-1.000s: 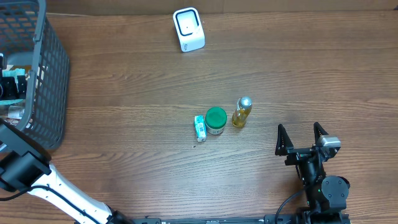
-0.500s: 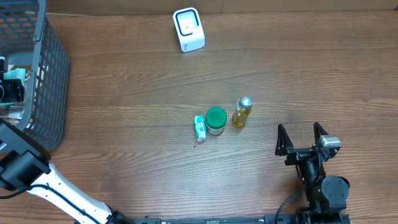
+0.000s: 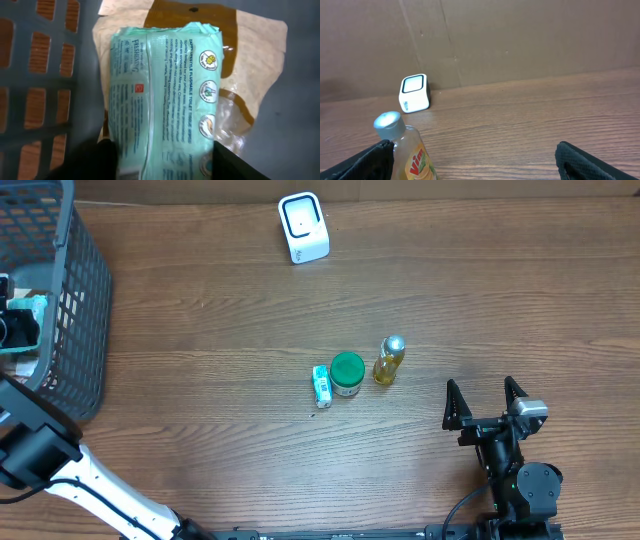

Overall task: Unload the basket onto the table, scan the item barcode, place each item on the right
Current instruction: 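Grasp the green toilet wipes pack in the basket with the left gripper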

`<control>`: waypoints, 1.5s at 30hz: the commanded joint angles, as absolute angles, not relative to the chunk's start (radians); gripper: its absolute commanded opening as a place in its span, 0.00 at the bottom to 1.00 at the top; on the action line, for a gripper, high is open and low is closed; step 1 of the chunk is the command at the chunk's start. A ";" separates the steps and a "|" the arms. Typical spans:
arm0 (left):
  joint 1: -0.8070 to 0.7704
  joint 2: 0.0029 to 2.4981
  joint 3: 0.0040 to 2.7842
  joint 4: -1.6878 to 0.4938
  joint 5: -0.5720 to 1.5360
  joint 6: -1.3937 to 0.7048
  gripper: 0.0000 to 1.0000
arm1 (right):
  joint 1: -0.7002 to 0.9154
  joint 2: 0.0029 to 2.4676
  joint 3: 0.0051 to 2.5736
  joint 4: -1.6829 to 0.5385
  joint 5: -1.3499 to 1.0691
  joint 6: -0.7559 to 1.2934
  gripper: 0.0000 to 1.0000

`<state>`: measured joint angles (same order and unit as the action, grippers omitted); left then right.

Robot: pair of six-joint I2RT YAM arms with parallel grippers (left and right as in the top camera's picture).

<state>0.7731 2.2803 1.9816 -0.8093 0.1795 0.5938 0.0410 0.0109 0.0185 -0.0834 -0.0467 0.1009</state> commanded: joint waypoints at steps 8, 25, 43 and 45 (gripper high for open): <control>0.780 2.188 1.975 -0.901 0.162 0.571 0.60 | 0.046 0.003 0.008 -0.081 -0.043 0.105 1.00; 0.780 2.306 1.971 -0.805 0.218 0.607 1.00 | 0.046 0.003 0.008 -0.081 -0.043 0.105 1.00; 0.780 2.422 1.971 -0.806 0.237 0.652 0.95 | 0.046 0.003 0.008 -0.081 -0.043 0.105 1.00; 0.780 2.422 1.971 -0.807 0.237 0.652 0.84 | 0.046 0.003 0.008 -0.081 -0.043 0.105 1.00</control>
<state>0.7750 2.3642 1.9816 -0.7959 0.2359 0.6331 0.0410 0.0109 0.0185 -0.0837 -0.0467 0.1013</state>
